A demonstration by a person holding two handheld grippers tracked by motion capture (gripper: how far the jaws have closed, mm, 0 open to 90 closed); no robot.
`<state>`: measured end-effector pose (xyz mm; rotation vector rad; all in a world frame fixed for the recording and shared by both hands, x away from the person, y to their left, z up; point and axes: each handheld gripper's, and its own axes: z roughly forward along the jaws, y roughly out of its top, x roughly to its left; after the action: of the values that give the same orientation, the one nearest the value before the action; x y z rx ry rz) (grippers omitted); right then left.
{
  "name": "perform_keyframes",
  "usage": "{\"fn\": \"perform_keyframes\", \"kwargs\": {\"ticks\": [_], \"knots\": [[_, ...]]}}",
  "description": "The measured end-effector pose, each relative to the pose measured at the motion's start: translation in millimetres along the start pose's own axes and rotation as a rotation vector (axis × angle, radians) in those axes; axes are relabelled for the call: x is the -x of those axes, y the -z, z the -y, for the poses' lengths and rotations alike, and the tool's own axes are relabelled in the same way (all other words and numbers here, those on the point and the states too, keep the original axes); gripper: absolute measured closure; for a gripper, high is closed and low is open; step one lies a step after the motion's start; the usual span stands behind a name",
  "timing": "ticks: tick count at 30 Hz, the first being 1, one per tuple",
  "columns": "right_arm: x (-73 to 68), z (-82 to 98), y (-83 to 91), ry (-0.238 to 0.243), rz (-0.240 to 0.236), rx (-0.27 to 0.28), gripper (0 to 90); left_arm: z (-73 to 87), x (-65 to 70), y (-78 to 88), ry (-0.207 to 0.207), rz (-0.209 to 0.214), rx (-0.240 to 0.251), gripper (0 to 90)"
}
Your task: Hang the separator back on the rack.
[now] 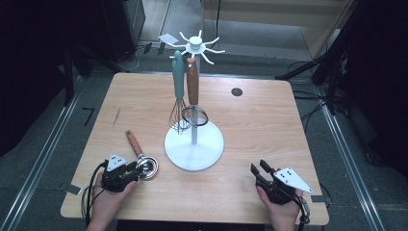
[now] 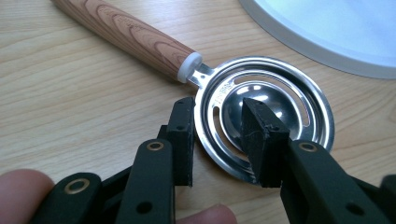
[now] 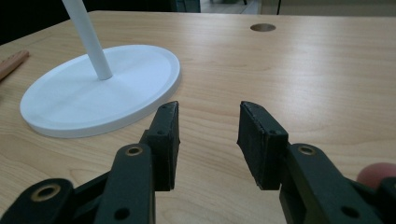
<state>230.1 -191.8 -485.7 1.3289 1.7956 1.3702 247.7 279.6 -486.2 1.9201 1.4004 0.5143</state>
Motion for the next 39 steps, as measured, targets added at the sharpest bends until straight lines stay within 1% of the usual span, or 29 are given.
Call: {"fn": "perform_keyframes", "kwargs": {"ticks": [2, 5, 7, 9, 10, 11, 13, 14, 15, 16, 18, 19, 22, 23, 25, 27, 28, 30, 32, 34, 35, 36, 37, 38, 39], "knots": [[-0.6, 2.0, -0.3, 0.012, -0.001, -0.015, 59.3, -0.9, 4.7, -1.1, -0.014, -0.007, -0.006, 65.4], [-4.9, 6.4, -2.5, 0.06, -0.006, -0.05, 59.1, -1.2, 11.6, -2.4, -0.017, 0.002, -0.003, 65.3], [-7.1, 8.7, -3.4, 0.05, -0.017, -0.061, 59.2, 0.3, 17.1, -3.6, -0.015, 0.002, 0.002, 64.5], [-8.2, 10.8, -3.8, 0.018, -0.036, -0.048, 59.1, 0.9, 21.8, -4.4, -0.002, 0.009, 0.007, 64.2], [-9.5, 11.8, -4.6, 0.001, -0.038, -0.052, 59.1, 0.8, 23.8, -5.0, -0.009, 0.01, 0.007, 63.9], [-11.5, 12.3, -6.1, 0.001, -0.043, -0.058, 59.1, 0.2, 25.7, -6.1, -0.024, 0.006, 0.007, 63.6], [-16.4, 11.6, -10.0, 0.057, -0.052, -0.076, 58.7, -1.4, 27.9, -9.7, -0.054, 0.003, 0.013, 63.6], [-18.6, 11.5, -12.2, 0.085, -0.056, -0.088, 58.6, -2.3, 27.3, -10.6, -0.054, 0.003, 0.012, 63.9], [-19.9, 11.8, -14.7, 0.098, -0.062, -0.095, 58.5, -2.4, 26.5, -11.0, -0.039, -0.001, 0.017, 64.7], [-20.3, 12.3, -17.4, 0.103, -0.066, -0.1, 58.5, -2.0, 26.1, -11.0, -0.035, -0.001, 0.022, 65.0], [-20.2, 13.7, -23.2, 0.088, -0.062, -0.113, 58.6, -1.4, 28.1, -10.5, -0.043, -0.004, 0.018, 65.1], [-20.1, 12.8, -26.0, 0.08, -0.056, -0.138, 58.6, -1.3, 29.0, -10.6, -0.048, -0.01, 0.02, 64.8], [-21.8, 12.2, -28.1, 0.058, -0.067, -0.129, 58.6, -1.1, 30.1, -10.9, -0.056, -0.017, 0.02, 64.3], [-22.9, 12.3, -28.4, 0.061, -0.067, -0.132, 58.7, -0.8, 30.6, -10.6, -0.06, -0.017, 0.019, 64.1], [-25.2, 12.1, -29.7, 0.074, -0.06, -0.139, 58.8, 0.3, 32.7, -9.6, -0.083, -0.008, 0.017, 63.2], [-26.5, 11.7, -31.0, 0.066, -0.056, -0.134, 59.1, 1.1, 34.6, -8.8, -0.11, -0.005, 0.013, 61.9], [-27.1, 11.6, -31.1, 0.047, -0.051, -0.13, 59.2, 1.3, 35.8, -8.4, -0.114, -0.004, 0.013, 61.8], [-27.4, 11.1, -32.7, 0.019, -0.056, -0.12, 59.3, 2.3, 38.5, -7.3, -0.118, -0.001, 0.008, 61.7], [-27.6, 10.8, -34.2, 0.005, -0.068, -0.133, 59.4, 4.3, 42.7, -5.2, -0.135, 0.003, 0.002, 61.4], [-27.5, 11.4, -33.1, 0.006, -0.079, -0.132, 59.7, 4.9, 46.3, -4.6, -0.149, 0.003, 0.003, 61.2], [-27.6, 11.6, -32.3, -0.017, -0.091, -0.131, 59.9, 5.8, 48.1, -4.8, -0.159, 0.003, 0.008, 61.0], [-27.9, 11.1, -31.7, -0.051, -0.111, -0.132, 59.9, 6.2, 48.8, -4.8, -0.16, 0.003, 0.009, 60.6], [-28.8, 10.6, -31.6, -0.052, -0.118, -0.126, 59.9, 6.6, 49.8, -4.6, -0.157, 0.006, 0.008, 60.5], [-32.0, 9.0, -31.2, -0.03, -0.111, -0.123, 59.9, 6.9, 50.6, -4.5, -0.158, 0.009, 0.008, 60.6], [-34.2, 7.9, -31.2, -0.019, -0.112, -0.125, 59.8, 6.9, 51.8, -4.6, -0.161, 0.016, 0.005, 60.5]]}}
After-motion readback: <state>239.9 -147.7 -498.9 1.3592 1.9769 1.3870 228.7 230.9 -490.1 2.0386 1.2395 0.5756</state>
